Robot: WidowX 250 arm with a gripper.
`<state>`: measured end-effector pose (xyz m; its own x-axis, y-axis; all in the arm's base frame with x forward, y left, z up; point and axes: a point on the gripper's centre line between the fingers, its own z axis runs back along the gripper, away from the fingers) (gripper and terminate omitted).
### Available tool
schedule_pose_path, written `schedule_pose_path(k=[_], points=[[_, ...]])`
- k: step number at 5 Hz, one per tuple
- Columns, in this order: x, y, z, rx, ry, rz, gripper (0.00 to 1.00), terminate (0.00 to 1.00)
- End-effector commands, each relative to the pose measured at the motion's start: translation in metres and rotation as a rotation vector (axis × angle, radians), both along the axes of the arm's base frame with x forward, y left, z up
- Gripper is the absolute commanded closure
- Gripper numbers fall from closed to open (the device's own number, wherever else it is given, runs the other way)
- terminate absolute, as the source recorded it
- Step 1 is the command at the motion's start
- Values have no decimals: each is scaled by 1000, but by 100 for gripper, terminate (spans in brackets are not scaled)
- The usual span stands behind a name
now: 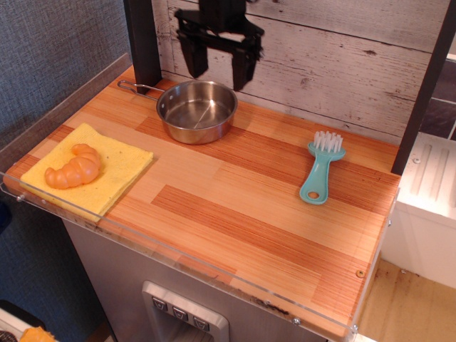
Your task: Place the pan on the front edge of the table
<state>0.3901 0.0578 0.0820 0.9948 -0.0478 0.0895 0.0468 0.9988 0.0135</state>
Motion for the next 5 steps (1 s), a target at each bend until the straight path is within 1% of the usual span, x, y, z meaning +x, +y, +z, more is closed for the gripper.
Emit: schedule_pose_path(k=[1, 3, 4, 5], points=[[13, -5, -14, 43, 10, 2, 0, 0], [1, 3, -37, 76, 55, 4, 0, 0], [-3, 8, -48, 102, 43, 0, 0, 0], [-4, 10, -53, 97, 35, -21, 0, 0]])
